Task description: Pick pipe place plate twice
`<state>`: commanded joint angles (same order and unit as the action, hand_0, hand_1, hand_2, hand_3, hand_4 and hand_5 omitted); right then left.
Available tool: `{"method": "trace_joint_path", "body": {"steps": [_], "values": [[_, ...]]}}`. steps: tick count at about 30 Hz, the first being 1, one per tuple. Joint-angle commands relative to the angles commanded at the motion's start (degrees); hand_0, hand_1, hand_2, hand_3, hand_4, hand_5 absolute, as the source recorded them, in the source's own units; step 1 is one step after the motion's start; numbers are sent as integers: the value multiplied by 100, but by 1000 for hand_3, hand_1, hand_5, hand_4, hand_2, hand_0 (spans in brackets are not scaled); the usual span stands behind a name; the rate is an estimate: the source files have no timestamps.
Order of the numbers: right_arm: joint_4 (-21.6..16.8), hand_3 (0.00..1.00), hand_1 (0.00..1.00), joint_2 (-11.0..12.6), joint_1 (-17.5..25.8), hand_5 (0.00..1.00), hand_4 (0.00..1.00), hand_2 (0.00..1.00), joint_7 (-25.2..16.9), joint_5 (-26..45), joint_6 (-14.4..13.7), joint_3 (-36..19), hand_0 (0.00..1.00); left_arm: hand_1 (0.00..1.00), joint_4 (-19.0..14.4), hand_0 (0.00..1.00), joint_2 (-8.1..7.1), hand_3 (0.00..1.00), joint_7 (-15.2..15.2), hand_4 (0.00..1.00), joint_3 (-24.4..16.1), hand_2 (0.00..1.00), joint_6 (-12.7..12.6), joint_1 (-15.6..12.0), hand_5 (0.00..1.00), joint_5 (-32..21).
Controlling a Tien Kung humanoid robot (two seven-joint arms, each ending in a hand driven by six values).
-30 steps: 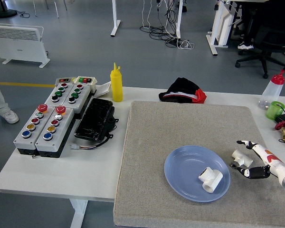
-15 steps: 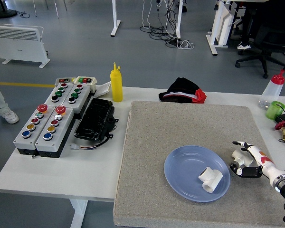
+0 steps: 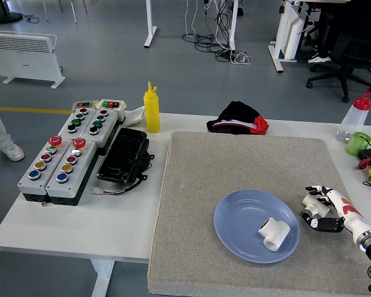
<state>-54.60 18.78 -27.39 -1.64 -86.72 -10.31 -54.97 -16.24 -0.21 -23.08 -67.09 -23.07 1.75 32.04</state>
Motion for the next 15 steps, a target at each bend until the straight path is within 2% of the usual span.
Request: {"method": "trace_joint_path", "body": {"steps": [3,4,9,11,15], "values": [[19,694,551,3,15,86,627,603,-60,-14,-38,-4,421,603,0,611,1,732,-1,551,-2,710,2,-2,998,3],[20,651,467,4,17,28,569,559,-69,-20,-44,-6,320,603,1,611,1,731,0,552,-3,710,2,-3,998,3],[-99,651,467,25,45,28,569,559,-143,-38,-130,-100,320,603,0,611,5,731,-5,552,-13,710,-2,0,998,18],[-171,632,441,40,58,21,560,553,-164,-49,-165,-137,285,602,0,611,5,731,-6,553,-14,710,-4,1,998,19],[-497,632,441,106,104,21,560,553,-247,-48,-279,-200,285,602,-3,611,7,731,-9,553,-22,710,-12,-2,998,26]]}}
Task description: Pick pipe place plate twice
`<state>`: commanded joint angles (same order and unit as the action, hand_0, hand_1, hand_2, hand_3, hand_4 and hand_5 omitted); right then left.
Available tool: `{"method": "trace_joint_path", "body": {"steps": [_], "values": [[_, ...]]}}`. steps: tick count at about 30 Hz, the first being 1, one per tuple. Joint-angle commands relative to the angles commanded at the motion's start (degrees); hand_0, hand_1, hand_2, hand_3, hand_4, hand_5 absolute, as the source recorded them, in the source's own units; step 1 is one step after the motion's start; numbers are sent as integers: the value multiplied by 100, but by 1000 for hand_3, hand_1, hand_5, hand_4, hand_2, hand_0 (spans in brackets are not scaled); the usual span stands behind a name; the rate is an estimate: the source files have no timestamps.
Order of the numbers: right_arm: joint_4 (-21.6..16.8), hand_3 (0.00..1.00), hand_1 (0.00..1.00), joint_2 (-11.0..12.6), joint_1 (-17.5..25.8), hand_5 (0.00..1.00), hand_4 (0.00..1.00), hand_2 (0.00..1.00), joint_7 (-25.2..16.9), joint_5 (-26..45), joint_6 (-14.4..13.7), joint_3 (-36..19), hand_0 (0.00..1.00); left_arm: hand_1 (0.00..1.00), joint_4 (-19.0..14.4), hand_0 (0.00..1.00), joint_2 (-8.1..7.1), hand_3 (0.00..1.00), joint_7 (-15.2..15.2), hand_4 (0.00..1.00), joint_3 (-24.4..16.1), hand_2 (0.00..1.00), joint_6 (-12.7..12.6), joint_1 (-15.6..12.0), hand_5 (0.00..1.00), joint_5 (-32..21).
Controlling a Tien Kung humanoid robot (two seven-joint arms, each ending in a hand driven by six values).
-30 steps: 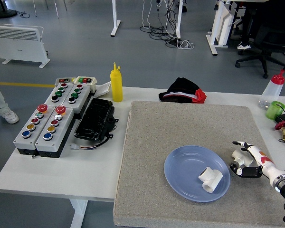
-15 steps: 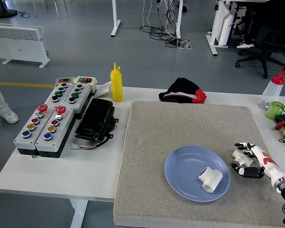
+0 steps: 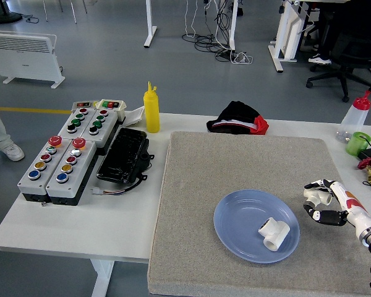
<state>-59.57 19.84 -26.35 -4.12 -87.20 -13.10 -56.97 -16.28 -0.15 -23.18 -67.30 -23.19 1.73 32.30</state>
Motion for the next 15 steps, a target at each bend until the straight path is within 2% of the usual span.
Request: {"method": "trace_joint_path", "body": {"steps": [7,11,15], "values": [[-859,616,430,88,46,23,556,549,-201,99,-154,175,267,603,-7,610,5,731,-15,552,-26,709,-11,-23,998,43],[-1252,616,430,73,20,23,556,549,-189,154,-129,414,267,603,-9,610,4,731,-21,552,-34,709,-11,-33,998,64],[-1472,618,430,19,-47,24,558,550,-126,173,-51,774,266,603,-8,610,-1,731,-15,553,-30,709,-9,-41,998,64]]}}
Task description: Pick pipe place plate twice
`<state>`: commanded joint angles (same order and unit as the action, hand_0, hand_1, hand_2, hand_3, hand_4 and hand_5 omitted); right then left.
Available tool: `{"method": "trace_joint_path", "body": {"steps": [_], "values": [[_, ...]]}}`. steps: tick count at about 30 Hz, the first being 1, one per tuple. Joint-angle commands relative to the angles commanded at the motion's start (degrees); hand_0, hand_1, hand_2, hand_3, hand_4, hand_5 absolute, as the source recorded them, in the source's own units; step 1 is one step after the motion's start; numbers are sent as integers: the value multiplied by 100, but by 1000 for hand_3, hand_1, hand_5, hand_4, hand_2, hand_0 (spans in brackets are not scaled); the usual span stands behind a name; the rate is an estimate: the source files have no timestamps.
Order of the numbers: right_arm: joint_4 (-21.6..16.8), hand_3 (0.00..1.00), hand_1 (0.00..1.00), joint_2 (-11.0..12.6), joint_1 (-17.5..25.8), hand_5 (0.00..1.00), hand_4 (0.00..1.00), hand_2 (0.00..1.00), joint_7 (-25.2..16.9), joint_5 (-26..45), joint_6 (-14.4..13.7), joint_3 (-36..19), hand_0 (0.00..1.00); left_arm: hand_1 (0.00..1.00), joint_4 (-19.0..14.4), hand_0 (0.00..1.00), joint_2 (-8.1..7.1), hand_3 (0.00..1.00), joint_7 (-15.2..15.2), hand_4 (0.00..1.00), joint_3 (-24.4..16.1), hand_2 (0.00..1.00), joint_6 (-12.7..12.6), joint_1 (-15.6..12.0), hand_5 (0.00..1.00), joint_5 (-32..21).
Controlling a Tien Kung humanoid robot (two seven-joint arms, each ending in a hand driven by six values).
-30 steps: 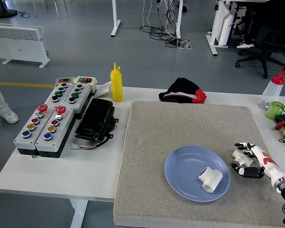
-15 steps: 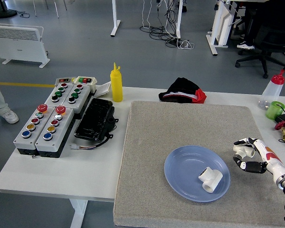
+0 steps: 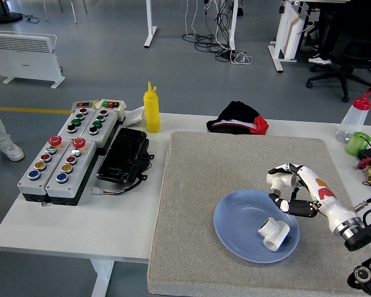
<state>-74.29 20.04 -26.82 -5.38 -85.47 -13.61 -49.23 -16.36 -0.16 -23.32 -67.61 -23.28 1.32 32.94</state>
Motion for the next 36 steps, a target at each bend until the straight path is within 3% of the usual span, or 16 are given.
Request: {"method": "trace_joint_path", "body": {"steps": [3,4,9,10,15,16,25,31,36], "values": [[-50,618,430,-53,-51,24,558,550,70,-21,78,234,266,603,6,610,-9,731,19,553,26,709,9,1,998,-34],[-50,642,497,-70,-71,38,577,591,99,-36,108,315,360,603,8,610,-12,730,24,553,33,709,12,3,998,-42],[21,642,497,-159,-173,38,577,591,298,-277,361,621,360,603,12,610,-23,730,42,553,43,709,5,26,998,-63],[36,868,857,-181,-191,247,776,954,380,-341,451,655,922,599,12,609,-23,728,44,553,42,707,0,29,998,-64],[80,868,857,-219,-226,247,776,954,516,-448,626,670,922,599,10,609,-26,728,35,553,30,707,-7,40,998,-37],[66,974,908,-214,-226,264,801,998,506,-439,619,646,989,597,10,605,-25,728,35,553,28,704,-11,40,998,-39],[-30,990,917,-182,-193,277,812,998,493,-396,601,493,998,597,7,605,-18,727,24,553,28,704,-13,36,998,-39],[-148,989,921,-151,-124,278,808,998,333,-300,398,244,998,597,8,605,-16,727,24,554,32,704,-16,40,998,-52],[-242,963,919,-148,2,268,787,998,75,20,-10,-145,995,594,7,604,-9,726,16,553,25,703,-22,37,998,-42]]}}
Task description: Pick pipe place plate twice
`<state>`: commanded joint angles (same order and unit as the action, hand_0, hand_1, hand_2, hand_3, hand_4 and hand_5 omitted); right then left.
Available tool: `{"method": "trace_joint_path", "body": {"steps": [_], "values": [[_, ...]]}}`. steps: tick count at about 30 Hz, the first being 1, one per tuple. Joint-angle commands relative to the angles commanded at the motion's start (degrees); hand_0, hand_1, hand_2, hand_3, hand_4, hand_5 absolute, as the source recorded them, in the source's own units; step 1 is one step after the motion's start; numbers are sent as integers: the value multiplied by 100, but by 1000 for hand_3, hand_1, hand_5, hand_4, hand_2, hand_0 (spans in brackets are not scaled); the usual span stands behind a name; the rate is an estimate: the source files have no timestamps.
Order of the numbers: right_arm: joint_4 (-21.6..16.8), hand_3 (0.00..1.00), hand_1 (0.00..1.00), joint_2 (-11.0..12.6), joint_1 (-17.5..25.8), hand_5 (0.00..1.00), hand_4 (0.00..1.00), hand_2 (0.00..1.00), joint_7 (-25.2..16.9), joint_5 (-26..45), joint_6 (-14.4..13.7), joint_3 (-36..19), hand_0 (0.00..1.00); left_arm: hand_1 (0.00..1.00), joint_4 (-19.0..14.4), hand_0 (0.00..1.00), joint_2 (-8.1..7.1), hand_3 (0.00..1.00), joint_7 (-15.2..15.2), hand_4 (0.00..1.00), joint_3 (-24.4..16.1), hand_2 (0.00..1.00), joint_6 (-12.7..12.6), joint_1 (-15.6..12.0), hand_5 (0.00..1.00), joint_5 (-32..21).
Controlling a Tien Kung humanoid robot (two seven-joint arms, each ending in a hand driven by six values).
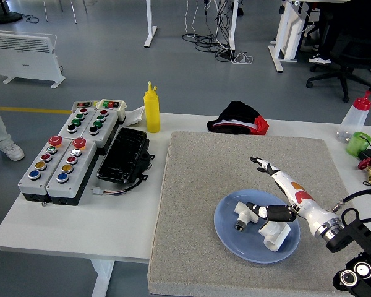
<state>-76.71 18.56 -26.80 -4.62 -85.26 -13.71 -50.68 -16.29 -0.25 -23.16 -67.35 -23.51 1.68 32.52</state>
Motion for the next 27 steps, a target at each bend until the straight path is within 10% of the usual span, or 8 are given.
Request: {"method": "trace_joint_path", "body": {"steps": [6,19,27], "values": [[-68,955,899,-36,359,220,734,996,-447,1114,-367,-833,968,594,0,603,2,725,-10,553,-6,701,5,-12,998,17],[-477,872,827,-526,1352,422,596,922,-364,4265,895,-3022,872,594,-3,602,25,726,-31,554,-24,701,1,13,998,37],[-461,851,806,-834,1961,516,583,895,-256,6164,1149,-3935,844,595,-2,602,25,725,-57,552,-106,702,9,19,998,147]]}}
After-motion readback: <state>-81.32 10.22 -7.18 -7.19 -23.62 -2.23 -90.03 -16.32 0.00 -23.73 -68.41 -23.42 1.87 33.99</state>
